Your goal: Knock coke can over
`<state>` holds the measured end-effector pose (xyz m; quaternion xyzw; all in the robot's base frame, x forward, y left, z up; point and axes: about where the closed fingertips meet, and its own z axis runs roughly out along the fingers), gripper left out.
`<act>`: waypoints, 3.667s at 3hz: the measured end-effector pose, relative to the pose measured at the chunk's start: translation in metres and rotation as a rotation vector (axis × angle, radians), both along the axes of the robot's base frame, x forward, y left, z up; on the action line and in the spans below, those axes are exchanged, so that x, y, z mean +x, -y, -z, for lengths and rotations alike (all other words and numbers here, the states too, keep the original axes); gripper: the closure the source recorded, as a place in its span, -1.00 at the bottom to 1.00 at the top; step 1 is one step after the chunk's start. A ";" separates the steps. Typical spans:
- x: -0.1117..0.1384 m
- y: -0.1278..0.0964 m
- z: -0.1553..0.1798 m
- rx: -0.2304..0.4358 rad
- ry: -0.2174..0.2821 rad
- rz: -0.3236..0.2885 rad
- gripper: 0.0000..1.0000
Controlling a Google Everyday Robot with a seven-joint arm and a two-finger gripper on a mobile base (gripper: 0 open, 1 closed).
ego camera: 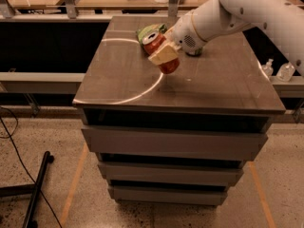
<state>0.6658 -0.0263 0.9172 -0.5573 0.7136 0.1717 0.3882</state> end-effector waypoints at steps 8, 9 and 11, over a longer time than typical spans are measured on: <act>-0.048 0.033 0.064 -0.384 -0.201 -0.044 -1.00; -0.051 0.045 0.066 -0.368 -0.194 -0.020 -1.00; -0.048 0.056 0.064 -0.317 -0.166 0.023 -1.00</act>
Offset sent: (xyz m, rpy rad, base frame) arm -0.0448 -0.0387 -0.0247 -0.3225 0.1755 0.0691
